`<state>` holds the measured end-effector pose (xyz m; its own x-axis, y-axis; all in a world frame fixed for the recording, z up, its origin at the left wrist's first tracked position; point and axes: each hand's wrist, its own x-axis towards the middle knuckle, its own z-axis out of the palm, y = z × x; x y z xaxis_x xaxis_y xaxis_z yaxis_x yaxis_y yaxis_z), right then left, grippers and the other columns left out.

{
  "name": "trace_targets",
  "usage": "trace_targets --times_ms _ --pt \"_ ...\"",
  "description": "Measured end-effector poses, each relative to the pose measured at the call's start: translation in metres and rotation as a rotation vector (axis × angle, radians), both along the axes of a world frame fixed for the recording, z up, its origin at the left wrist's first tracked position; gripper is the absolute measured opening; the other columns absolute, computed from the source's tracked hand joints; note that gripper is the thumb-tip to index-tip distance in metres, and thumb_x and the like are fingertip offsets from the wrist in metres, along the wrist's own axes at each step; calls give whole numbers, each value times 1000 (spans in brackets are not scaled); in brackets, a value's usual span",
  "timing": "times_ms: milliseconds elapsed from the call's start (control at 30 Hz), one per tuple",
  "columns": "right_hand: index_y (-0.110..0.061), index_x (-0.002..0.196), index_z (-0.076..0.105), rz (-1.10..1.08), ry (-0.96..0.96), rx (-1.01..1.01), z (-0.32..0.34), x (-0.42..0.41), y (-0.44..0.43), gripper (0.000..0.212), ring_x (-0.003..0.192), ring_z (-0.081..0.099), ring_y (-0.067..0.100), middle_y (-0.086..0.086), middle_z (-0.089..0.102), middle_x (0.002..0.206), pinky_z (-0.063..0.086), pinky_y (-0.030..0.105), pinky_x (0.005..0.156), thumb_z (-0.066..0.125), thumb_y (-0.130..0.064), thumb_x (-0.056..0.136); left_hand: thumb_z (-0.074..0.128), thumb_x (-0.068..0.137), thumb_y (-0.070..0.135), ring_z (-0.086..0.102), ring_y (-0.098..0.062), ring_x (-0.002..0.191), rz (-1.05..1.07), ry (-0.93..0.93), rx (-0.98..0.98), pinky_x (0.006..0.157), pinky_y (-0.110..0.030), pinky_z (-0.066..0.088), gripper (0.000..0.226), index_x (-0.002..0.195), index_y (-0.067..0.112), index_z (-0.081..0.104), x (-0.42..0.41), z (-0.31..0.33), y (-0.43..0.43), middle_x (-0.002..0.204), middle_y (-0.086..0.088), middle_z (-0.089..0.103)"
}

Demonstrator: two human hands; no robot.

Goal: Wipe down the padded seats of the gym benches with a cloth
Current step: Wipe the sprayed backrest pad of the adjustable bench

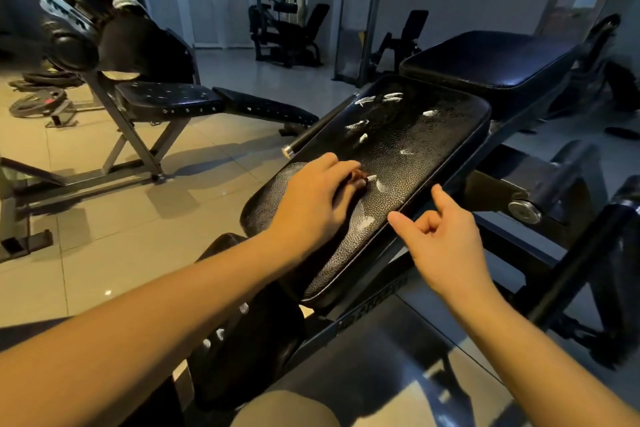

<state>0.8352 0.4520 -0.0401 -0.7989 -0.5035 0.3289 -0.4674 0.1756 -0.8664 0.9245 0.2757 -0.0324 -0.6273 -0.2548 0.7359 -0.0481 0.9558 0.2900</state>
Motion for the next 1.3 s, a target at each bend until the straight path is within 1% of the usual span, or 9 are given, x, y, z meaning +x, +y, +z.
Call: trace_targets --times_ms 67,200,300,400,600,767,933,1133,1300 --pt "-16 161 21 -6 -2 21 -1 -4 4 86 59 57 1 -2 56 57 49 48 105 72 -30 93 56 99 27 52 -15 89 -190 -60 -105 74 -24 39 34 126 9 66 22 -7 24 101 -5 61" --pt "-18 160 26 -4 4 5 0 -6 11 75 63 58 11 16 56 64 47 14 83 66 -29 97 52 102 31 55 -18 87 -182 -121 -172 74 -28 46 38 124 6 69 58 -31 -17 100 -6 65" --pt "-18 160 22 0 30 31 -3 -5 9 76 57 53 5 4 48 55 49 25 89 65 -28 98 59 97 26 62 -30 84 72 -73 -65 71 -34 46 29 115 8 72 42 -25 -62 95 -8 64" --pt "-17 160 21 -15 78 68 -6 -5 6 77 56 52 3 -9 48 53 50 37 100 64 -31 98 61 99 29 61 -25 88 136 10 18 78 -37 50 23 112 13 71 5 -4 -45 95 -4 62" --pt "-18 150 41 -135 138 26 5 -17 7 71 82 62 12 -8 61 86 53 52 93 70 -42 91 63 98 17 53 -20 86 -276 -49 -140 74 -25 38 29 123 4 67 26 -12 38 97 -8 61" --pt "-26 161 20 -97 123 37 12 -31 8 91 98 59 14 -4 45 123 52 39 91 65 -53 87 52 97 32 59 -23 85 -45 -81 -47 72 -34 49 37 119 8 70 54 -30 -40 96 -5 64" --pt "-24 162 19 -97 130 31 8 -31 6 86 97 56 12 -1 44 121 41 18 76 64 -47 92 61 100 29 59 -22 89 165 18 52 76 -36 47 21 111 15 70 -11 7 -43 94 -1 62" --pt "-23 161 22 -142 128 -44 6 -28 0 84 93 55 13 -1 43 117 44 26 83 64 -47 93 63 97 21 56 -18 91 -234 -116 -122 77 -26 43 31 126 10 65 23 -10 22 104 -4 64" --pt "-21 161 22 -125 116 -41 7 -30 0 84 92 55 11 0 42 117 39 15 77 65 -44 93 50 97 36 63 -29 85 105 -161 -29 69 -29 43 36 115 14 72 52 -21 -74 94 -4 64"
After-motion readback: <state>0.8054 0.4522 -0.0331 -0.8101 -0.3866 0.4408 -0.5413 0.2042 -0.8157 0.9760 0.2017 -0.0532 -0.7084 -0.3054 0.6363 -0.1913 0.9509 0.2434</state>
